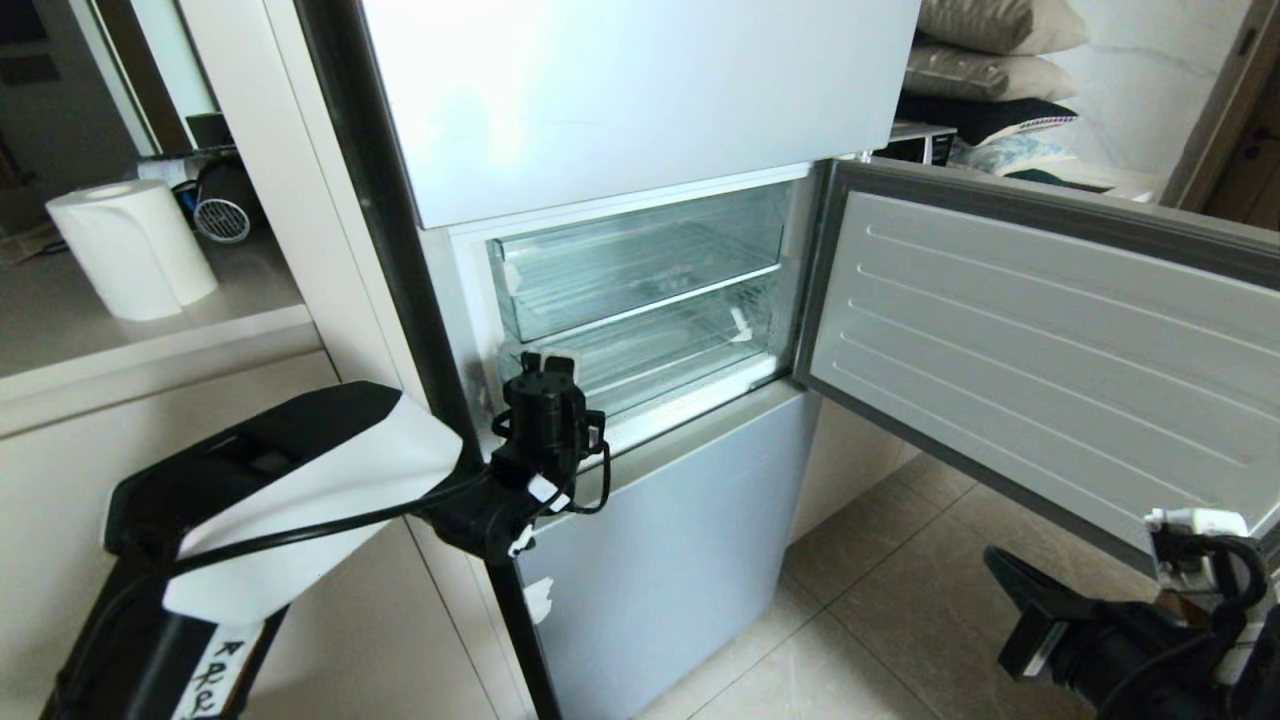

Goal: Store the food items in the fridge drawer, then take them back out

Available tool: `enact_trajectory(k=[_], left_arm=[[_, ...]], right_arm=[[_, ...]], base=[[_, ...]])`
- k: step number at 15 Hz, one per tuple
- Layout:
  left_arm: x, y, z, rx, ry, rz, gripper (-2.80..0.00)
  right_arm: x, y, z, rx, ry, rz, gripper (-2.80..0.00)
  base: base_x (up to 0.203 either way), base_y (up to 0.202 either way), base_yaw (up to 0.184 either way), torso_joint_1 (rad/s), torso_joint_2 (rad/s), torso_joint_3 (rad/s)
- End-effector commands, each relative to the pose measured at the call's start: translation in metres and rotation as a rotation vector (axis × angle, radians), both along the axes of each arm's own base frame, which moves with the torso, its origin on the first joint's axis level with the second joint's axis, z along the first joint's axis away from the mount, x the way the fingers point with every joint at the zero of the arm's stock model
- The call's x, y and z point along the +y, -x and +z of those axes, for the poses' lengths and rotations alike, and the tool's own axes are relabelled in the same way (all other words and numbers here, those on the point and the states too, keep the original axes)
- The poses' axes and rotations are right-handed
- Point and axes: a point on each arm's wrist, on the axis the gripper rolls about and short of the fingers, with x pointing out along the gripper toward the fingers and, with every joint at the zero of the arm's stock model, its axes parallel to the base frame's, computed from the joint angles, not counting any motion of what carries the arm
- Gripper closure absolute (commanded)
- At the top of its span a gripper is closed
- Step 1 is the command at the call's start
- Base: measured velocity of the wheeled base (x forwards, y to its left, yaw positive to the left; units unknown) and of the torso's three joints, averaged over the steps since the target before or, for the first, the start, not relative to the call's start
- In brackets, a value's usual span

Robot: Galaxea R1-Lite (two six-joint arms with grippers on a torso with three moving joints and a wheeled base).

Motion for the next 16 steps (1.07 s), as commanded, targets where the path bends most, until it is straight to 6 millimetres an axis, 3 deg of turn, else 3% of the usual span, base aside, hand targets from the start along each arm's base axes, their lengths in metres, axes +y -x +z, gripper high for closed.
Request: enact_trajectory(k=[1, 5, 9, 13, 16], left_arm=[[0.001, -0.008, 0.0, -0.025, 0.017, 0.013, 0.0], [-0.005, 0.011, 0.025, -0.051, 0.033, -0.013, 0.0], [-0.005, 0.068, 0.062, -0.056, 0.044, -0.08, 0.0], [0.018, 0.135, 0.111, -0.108, 0.082, -0.135, 0.0], [0.056, 0.187, 0.157, -0.212, 0.153, -0.133, 0.0]], right_arm=[[-0.005, 0.007, 0.008, -0.025, -0.02, -0.001, 0.0], [-0.015, 0.02, 0.013, -0.017, -0.012, 0.006, 0.0], [-0.012, 0.017, 0.008, 0.013, -0.002, 0.02, 0.0], [-0.007, 0.01, -0.003, 0.079, -0.011, 0.019, 0.0], [-0.002, 0.004, -0.009, 0.11, 0.006, 0.017, 0.0]], base=[[0.0, 0.0, 0.0, 0.0, 0.0, 0.0], [0.0, 0.0, 0.0, 0.0, 0.0, 0.0], [0.0, 0.0, 0.0, 0.0, 0.0, 0.0], [0.0, 0.0, 0.0, 0.0, 0.0, 0.0], [0.0, 0.0, 0.0, 0.0, 0.0, 0.0]])
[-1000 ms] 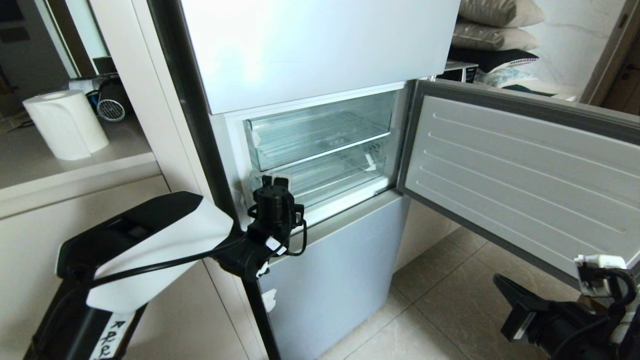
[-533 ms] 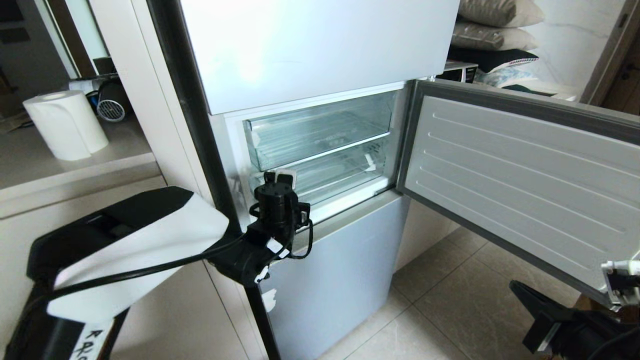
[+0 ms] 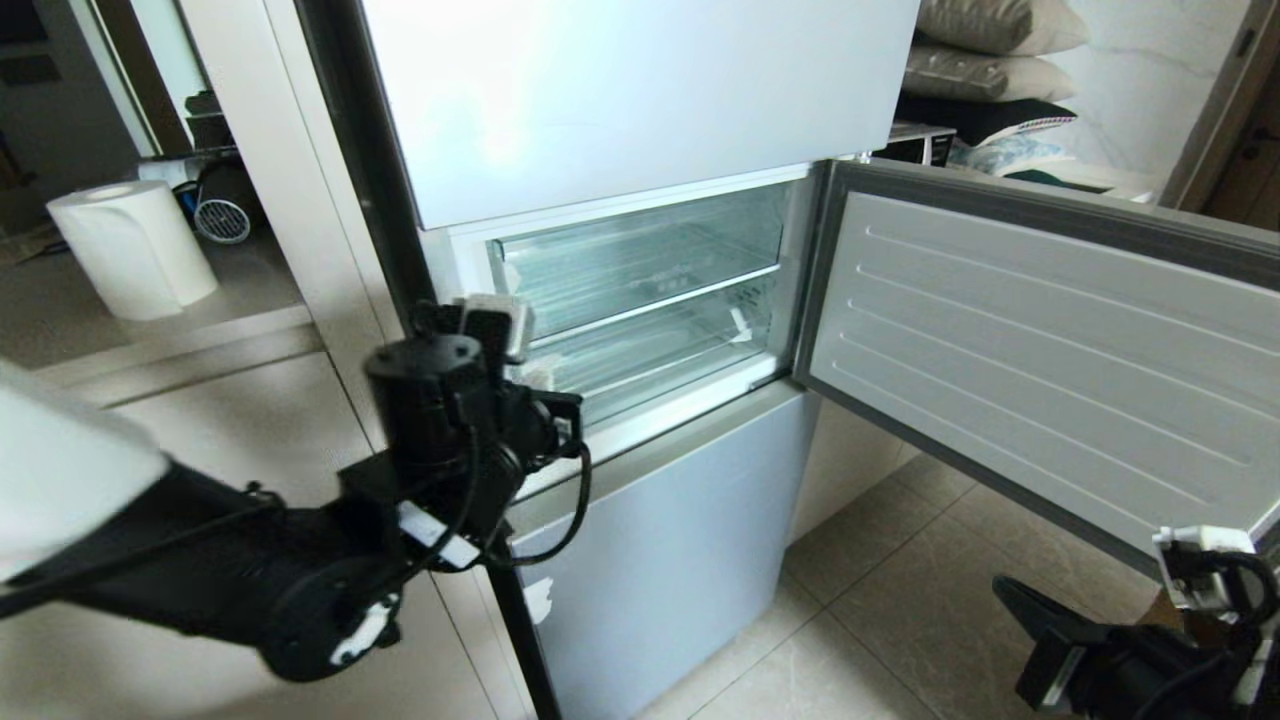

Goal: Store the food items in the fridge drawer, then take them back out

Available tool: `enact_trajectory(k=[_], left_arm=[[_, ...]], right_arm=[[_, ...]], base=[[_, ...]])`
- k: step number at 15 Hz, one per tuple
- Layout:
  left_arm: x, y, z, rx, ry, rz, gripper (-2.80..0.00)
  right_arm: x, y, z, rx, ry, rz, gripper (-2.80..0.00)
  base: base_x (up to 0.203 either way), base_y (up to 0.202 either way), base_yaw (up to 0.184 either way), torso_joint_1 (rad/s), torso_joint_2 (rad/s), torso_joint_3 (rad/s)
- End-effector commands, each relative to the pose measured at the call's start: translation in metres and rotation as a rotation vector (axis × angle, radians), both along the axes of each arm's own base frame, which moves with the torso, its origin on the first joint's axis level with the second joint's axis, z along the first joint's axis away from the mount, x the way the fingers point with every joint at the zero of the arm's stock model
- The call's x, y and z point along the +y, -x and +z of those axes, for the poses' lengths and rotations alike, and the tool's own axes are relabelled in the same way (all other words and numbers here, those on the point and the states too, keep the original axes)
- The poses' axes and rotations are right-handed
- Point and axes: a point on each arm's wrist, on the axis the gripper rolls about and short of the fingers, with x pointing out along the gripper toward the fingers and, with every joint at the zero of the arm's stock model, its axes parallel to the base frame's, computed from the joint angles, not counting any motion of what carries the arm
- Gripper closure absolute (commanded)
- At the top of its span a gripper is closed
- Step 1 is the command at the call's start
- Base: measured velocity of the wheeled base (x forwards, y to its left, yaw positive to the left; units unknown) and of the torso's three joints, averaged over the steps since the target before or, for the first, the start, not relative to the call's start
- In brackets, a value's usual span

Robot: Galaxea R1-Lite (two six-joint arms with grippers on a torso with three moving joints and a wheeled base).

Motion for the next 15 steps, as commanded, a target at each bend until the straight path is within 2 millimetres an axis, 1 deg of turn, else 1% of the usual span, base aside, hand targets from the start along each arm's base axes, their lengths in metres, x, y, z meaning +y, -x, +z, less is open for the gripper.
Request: enact_trajectory(k=[1, 2, 3, 5, 7, 9, 10, 11, 12, 13, 15], left_arm=[[0.048, 0.055, 0.058, -0.15, 0.111, 0.026, 0.0], [0.067, 0.072, 0.064, -0.175, 0.128, 0.051, 0.0], [0.085, 0.09, 0.064, -0.188, 0.137, 0.075, 0.0], [0.117, 0.124, 0.057, -0.21, 0.155, 0.128, 0.0], [0.147, 0.155, 0.05, -0.252, 0.194, 0.224, 0.0], [0.18, 0.181, 0.039, -0.297, 0.19, 0.436, 0.0], [0.193, 0.198, 0.032, -0.326, 0.183, 0.547, 0.0], [0.199, 0.218, 0.023, -0.355, 0.175, 0.621, 0.0], [0.2, 0.236, 0.011, -0.361, 0.153, 0.651, 0.0], [0.199, 0.248, -0.002, -0.33, 0.121, 0.628, 0.0], [0.195, 0.267, -0.038, -0.169, 0.037, 0.537, 0.0]], right_arm=[[0.005, -0.006, -0.004, 0.02, 0.016, -0.003, 0.0], [0.005, -0.006, -0.004, 0.018, 0.021, -0.001, 0.0], [0.005, -0.006, -0.004, 0.015, 0.023, -0.002, 0.0], [0.005, -0.007, -0.002, 0.007, 0.019, -0.005, 0.0], [0.005, -0.007, -0.001, 0.004, 0.013, -0.007, 0.0], [0.005, -0.007, -0.001, -0.002, 0.019, -0.024, 0.0], [0.004, -0.006, 0.002, -0.019, 0.034, -0.04, 0.0], [0.002, -0.005, 0.003, -0.026, 0.053, -0.042, 0.0], [0.0, -0.002, 0.001, -0.021, 0.055, -0.042, 0.0], [-0.002, 0.0, -0.001, -0.01, 0.054, -0.046, 0.0], [-0.002, 0.0, -0.001, -0.006, 0.033, -0.047, 0.0]], base=[[0.0, 0.0, 0.0, 0.0, 0.0, 0.0], [0.0, 0.0, 0.0, 0.0, 0.0, 0.0], [0.0, 0.0, 0.0, 0.0, 0.0, 0.0], [0.0, 0.0, 0.0, 0.0, 0.0, 0.0], [0.0, 0.0, 0.0, 0.0, 0.0, 0.0], [0.0, 0.0, 0.0, 0.0, 0.0, 0.0], [0.0, 0.0, 0.0, 0.0, 0.0, 0.0], [0.0, 0.0, 0.0, 0.0, 0.0, 0.0], [0.0, 0.0, 0.0, 0.0, 0.0, 0.0], [0.0, 0.0, 0.0, 0.0, 0.0, 0.0], [0.0, 0.0, 0.0, 0.0, 0.0, 0.0]])
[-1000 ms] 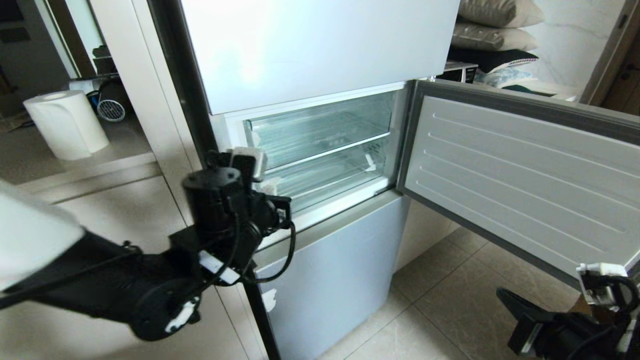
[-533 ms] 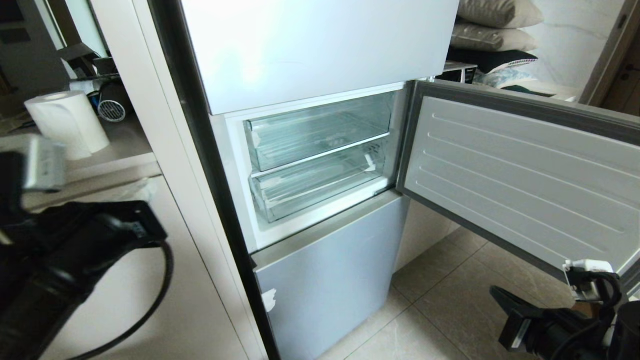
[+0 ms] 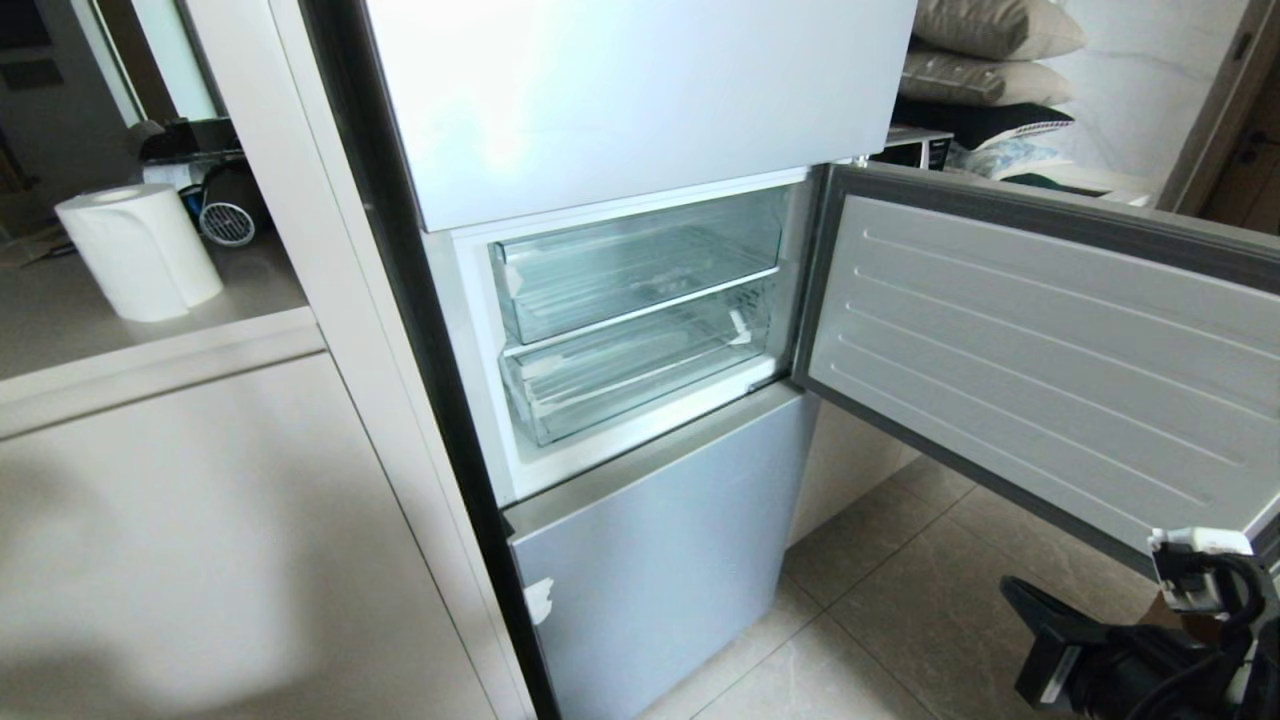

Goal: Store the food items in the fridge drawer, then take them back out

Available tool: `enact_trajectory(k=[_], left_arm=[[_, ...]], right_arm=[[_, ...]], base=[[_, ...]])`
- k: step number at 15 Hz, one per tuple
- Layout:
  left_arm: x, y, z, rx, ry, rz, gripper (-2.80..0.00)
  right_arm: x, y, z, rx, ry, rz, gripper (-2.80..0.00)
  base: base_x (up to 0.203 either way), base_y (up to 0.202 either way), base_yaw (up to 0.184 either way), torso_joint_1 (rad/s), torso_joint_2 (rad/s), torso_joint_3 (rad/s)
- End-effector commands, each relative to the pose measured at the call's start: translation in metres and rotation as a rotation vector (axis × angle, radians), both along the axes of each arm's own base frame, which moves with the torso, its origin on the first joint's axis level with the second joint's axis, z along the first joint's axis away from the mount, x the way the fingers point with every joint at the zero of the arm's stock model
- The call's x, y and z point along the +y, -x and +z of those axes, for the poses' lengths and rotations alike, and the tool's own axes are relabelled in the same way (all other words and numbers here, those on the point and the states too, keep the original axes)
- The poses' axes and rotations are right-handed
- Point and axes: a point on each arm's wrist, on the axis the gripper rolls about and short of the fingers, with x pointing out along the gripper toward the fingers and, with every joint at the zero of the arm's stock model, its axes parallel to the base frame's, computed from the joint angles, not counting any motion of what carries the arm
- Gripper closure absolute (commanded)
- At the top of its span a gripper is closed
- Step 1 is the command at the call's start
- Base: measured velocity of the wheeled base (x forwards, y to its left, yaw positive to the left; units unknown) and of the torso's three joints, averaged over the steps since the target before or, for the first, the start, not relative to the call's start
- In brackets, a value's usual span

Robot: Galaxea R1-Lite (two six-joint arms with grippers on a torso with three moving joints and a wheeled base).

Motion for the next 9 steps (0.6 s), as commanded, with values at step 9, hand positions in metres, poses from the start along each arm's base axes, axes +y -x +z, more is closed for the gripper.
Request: enact_trajectory(k=[9], left_arm=[[-0.012, 0.052, -0.087, 0.383, -0.07, -0.547, 0.0]], right_arm=[[0.0, 0.001, 0.001, -0.004, -0.025, 0.02, 0.0]], base=[[0.0, 0.0, 0.0, 0.0, 0.0, 0.0]])
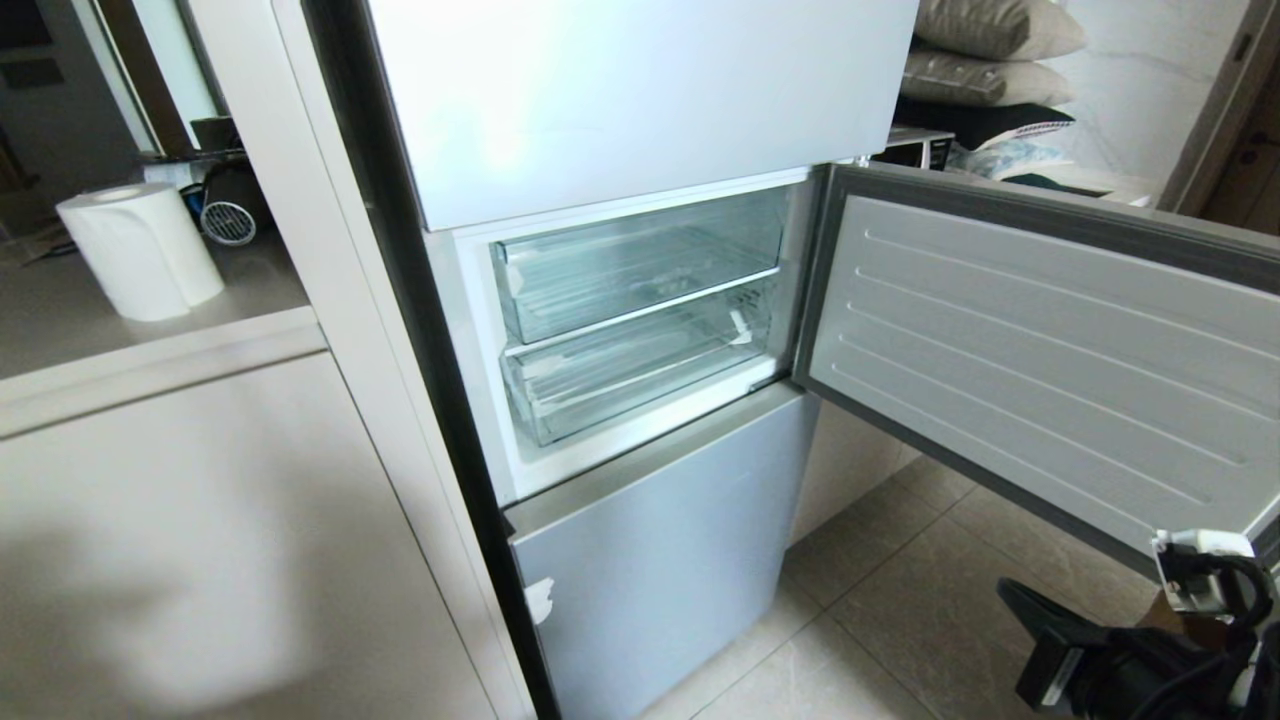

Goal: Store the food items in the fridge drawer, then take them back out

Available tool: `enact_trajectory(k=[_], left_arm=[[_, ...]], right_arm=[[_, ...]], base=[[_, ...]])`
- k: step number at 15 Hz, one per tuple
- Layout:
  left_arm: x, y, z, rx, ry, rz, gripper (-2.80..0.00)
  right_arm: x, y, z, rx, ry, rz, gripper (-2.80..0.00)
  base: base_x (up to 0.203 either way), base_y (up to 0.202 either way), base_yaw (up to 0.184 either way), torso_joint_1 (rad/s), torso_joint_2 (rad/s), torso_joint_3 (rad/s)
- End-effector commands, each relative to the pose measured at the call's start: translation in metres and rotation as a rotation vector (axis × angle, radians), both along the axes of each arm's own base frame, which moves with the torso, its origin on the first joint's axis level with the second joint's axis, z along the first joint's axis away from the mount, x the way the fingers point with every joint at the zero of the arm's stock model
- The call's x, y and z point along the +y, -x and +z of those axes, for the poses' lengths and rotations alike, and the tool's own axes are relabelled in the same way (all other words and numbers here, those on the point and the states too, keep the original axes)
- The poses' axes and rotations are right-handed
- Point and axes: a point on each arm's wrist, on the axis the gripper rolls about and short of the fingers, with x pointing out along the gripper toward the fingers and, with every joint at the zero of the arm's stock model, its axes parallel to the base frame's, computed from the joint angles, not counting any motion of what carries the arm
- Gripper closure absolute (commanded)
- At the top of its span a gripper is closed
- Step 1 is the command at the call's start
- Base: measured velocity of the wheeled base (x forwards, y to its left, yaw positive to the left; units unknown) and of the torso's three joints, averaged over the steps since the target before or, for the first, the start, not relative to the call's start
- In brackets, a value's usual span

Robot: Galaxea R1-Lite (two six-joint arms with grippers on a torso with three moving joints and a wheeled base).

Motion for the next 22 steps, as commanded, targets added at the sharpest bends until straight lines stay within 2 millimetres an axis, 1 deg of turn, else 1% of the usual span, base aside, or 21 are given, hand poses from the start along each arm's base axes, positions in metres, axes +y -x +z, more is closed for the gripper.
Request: enact_trajectory(k=[1, 3, 6, 9, 11, 14, 16, 18, 20, 22], left_arm=[[0.0, 0.01, -0.003, -0.114, -0.005, -0.013, 0.0], [0.0, 0.017, -0.005, -0.224, -0.005, -0.004, 0.0], [0.001, 0.016, -0.004, -0.238, 0.105, 0.066, 0.0], [0.001, 0.016, -0.004, -0.239, 0.124, 0.07, 0.0], [0.001, 0.016, -0.004, -0.239, 0.124, 0.072, 0.0], [0.001, 0.016, -0.004, -0.239, 0.124, 0.072, 0.0], [0.001, 0.016, -0.004, -0.239, 0.124, 0.072, 0.0], [0.001, 0.016, -0.004, -0.239, 0.124, 0.071, 0.0], [0.001, 0.016, -0.004, -0.239, 0.124, 0.071, 0.0], [0.001, 0.016, -0.004, -0.239, 0.124, 0.07, 0.0]], right_arm=[[0.0, 0.0, 0.001, -0.008, 0.004, 0.001, 0.0], [0.0, 0.001, 0.002, -0.013, -0.001, -0.003, 0.0], [-0.005, 0.007, 0.013, -0.074, -0.016, 0.004, 0.0], [-0.011, 0.015, 0.035, -0.209, 0.101, 0.03, 0.0], [-0.016, 0.021, 0.045, -0.268, 0.12, 0.02, 0.0], [-0.019, 0.024, 0.047, -0.28, 0.134, -0.035, 0.0], [-0.024, 0.029, 0.041, -0.264, 0.145, -0.037, 0.0], [-0.03, 0.032, 0.042, -0.261, 0.15, -0.096, 0.0], [-0.038, 0.041, 0.043, -0.258, 0.141, -0.156, 0.0], [-0.05, 0.056, 0.044, -0.27, 0.125, -0.18, 0.0]], base=[[0.0, 0.0, 0.0, 0.0, 0.0, 0.0], [0.0, 0.0, 0.0, 0.0, 0.0, 0.0], [0.0, 0.0, 0.0, 0.0, 0.0, 0.0], [0.0, 0.0, 0.0, 0.0, 0.0, 0.0], [0.0, 0.0, 0.0, 0.0, 0.0, 0.0], [0.0, 0.0, 0.0, 0.0, 0.0, 0.0], [0.0, 0.0, 0.0, 0.0, 0.0, 0.0], [0.0, 0.0, 0.0, 0.0, 0.0, 0.0], [0.0, 0.0, 0.0, 0.0, 0.0, 0.0], [0.0, 0.0, 0.0, 0.0, 0.0, 0.0]])
